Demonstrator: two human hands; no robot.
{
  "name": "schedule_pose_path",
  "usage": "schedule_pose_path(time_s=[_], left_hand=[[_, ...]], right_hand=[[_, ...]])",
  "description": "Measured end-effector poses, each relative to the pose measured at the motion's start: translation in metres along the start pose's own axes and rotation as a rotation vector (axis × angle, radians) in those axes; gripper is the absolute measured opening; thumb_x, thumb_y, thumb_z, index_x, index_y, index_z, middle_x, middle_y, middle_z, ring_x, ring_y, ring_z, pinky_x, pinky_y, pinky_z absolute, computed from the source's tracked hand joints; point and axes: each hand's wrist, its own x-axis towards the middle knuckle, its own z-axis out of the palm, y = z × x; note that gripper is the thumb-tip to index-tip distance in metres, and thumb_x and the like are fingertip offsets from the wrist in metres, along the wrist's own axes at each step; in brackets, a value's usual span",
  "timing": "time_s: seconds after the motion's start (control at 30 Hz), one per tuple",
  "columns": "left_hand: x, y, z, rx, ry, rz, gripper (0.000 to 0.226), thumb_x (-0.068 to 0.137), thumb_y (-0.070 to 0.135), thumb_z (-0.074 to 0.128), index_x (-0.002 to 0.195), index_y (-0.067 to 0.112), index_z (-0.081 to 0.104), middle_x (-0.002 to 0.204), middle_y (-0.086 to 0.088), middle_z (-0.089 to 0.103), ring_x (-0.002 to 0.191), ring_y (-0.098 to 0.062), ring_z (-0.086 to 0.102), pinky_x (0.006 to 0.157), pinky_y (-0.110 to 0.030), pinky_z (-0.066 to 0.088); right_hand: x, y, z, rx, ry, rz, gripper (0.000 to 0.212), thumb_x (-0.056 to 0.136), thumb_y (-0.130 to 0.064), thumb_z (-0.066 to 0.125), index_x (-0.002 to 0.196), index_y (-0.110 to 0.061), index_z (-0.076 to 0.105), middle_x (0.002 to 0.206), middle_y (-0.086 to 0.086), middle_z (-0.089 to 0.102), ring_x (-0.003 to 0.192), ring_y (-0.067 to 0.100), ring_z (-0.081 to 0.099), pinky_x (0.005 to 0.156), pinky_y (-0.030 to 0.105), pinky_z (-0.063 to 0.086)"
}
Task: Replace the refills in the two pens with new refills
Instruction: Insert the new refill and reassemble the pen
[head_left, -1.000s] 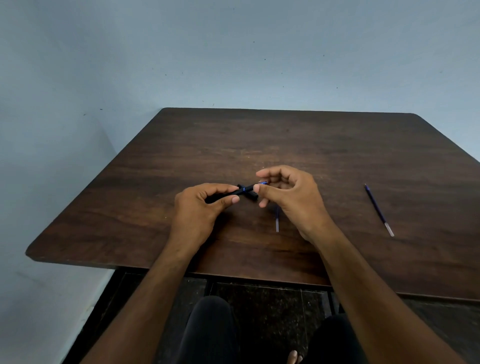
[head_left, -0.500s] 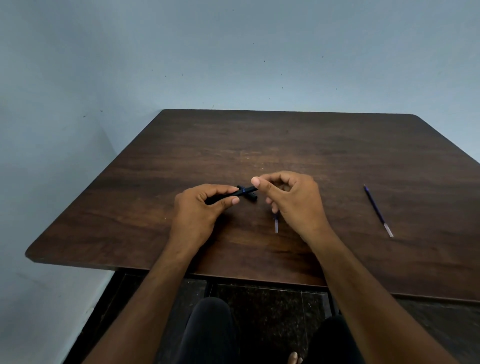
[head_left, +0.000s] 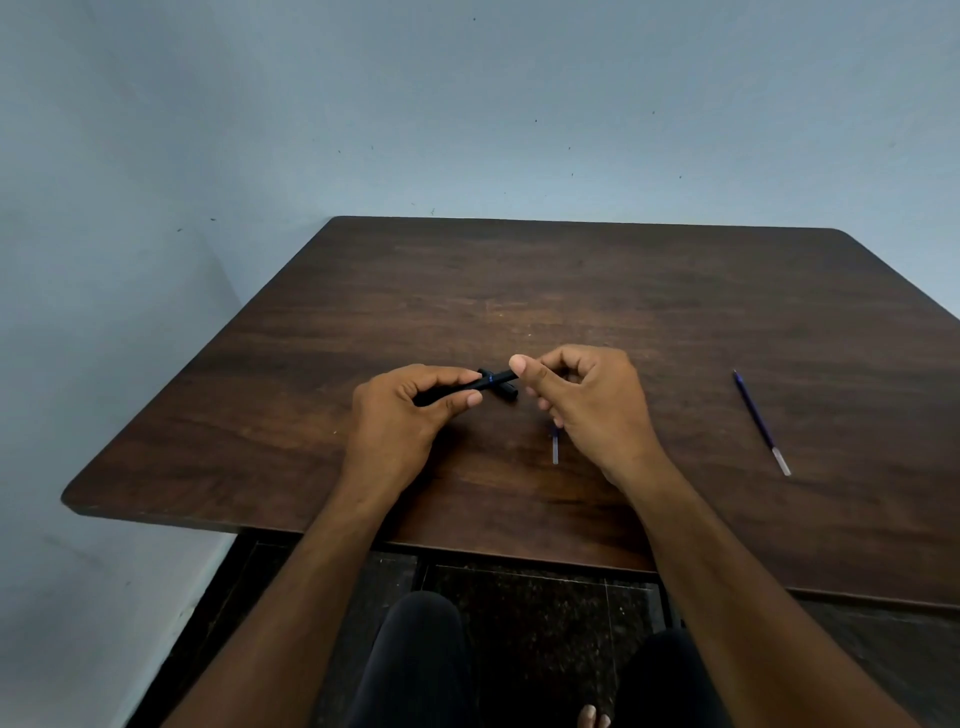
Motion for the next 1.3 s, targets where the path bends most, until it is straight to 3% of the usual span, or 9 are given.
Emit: schedule_pose_path(time_s=[0.17,0.3,0.37,0.53,0.73,0.87,1.0,1.17,1.3], left_hand=[[0.0002,-0.0003,0.0001,0.027,0.019,-0.002,0.028,0.077,0.023,0.086,0.095,0.043,0.077,0.094,0.027,0.075,0.092,0.008,0.069,0.089,-0.017,0.054],[0.0011,-0.0008,0.0011,0.021,0.025,-0.011,0.03,0.076,0.021,0.086,0.095,0.042,0.077,0.092,0.028,0.075,0.091,0.009,0.069,0.087,-0.013,0.053],[0.0015,-0.001,0.0017,0.021,0.025,-0.006,0.03,0.075,0.021,0.086,0.096,0.041,0.077,0.091,0.028,0.075,0.091,0.009,0.069,0.086,-0.01,0.052],[0.0021,-0.0014,0.0018,0.002,0.033,0.01,0.028,0.075,0.02,0.086,0.096,0.037,0.079,0.093,0.025,0.076,0.091,0.007,0.07,0.087,-0.013,0.053],[0.0022,-0.0014,0.0012,0.001,0.022,0.002,0.026,0.075,0.018,0.086,0.097,0.03,0.081,0.094,0.023,0.077,0.091,0.006,0.07,0.088,-0.014,0.053],[0.0018,-0.0012,0.0013,0.008,0.029,-0.014,0.025,0.076,0.019,0.086,0.098,0.028,0.081,0.093,0.019,0.077,0.09,0.007,0.07,0.088,-0.016,0.054],[0.002,-0.0008,0.0011,0.017,0.021,-0.009,0.027,0.076,0.02,0.086,0.099,0.031,0.08,0.093,0.022,0.077,0.09,0.007,0.07,0.088,-0.015,0.054],[0.0018,-0.0017,0.0014,0.008,0.027,0.003,0.026,0.076,0.019,0.087,0.097,0.034,0.08,0.093,0.021,0.077,0.09,0.006,0.071,0.088,-0.017,0.055],[0.0014,-0.0032,0.0017,-0.002,0.03,0.009,0.026,0.076,0.019,0.087,0.096,0.033,0.08,0.093,0.02,0.077,0.091,0.005,0.071,0.088,-0.017,0.055]], right_hand=[[-0.0012,-0.0022,-0.002,0.186,-0.054,0.019,0.03,0.079,-0.028,0.084,0.107,-0.023,0.073,0.086,0.0,0.076,0.056,-0.001,0.063,0.056,0.021,0.056],[-0.0001,-0.001,-0.0028,0.168,-0.086,0.047,0.02,0.084,-0.012,0.08,0.098,-0.025,0.075,0.076,-0.005,0.076,0.056,0.01,0.064,0.062,0.036,0.059],[0.0006,-0.0003,-0.0025,0.153,-0.08,0.059,0.015,0.085,-0.015,0.078,0.095,-0.025,0.075,0.071,-0.007,0.075,0.055,0.011,0.062,0.063,0.038,0.059],[0.0003,-0.0007,-0.001,0.145,-0.052,0.041,0.005,0.086,-0.026,0.078,0.088,-0.023,0.075,0.066,0.0,0.073,0.049,0.007,0.058,0.053,0.025,0.054],[0.0003,-0.0027,0.0006,0.01,-0.003,-0.001,0.022,0.084,-0.042,0.077,0.083,-0.02,0.075,0.067,0.0,0.073,0.047,-0.001,0.057,0.05,0.019,0.049],[-0.0015,-0.0052,0.0004,0.14,-0.075,0.024,0.031,0.081,-0.025,0.083,0.109,-0.019,0.072,0.083,0.002,0.076,0.054,0.009,0.064,0.058,0.028,0.059],[-0.0001,-0.0041,0.0,0.099,-0.104,0.016,0.015,0.085,-0.013,0.078,0.098,-0.021,0.075,0.069,0.0,0.074,0.054,0.014,0.064,0.062,0.034,0.059],[-0.0002,-0.0039,0.0004,0.108,-0.099,0.036,0.008,0.086,-0.025,0.079,0.09,-0.019,0.076,0.068,0.004,0.073,0.049,0.013,0.061,0.053,0.021,0.054],[0.0002,-0.0029,0.0018,0.093,-0.077,0.031,0.024,0.083,-0.038,0.079,0.087,-0.015,0.075,0.069,0.011,0.073,0.048,0.015,0.059,0.052,0.027,0.053]])
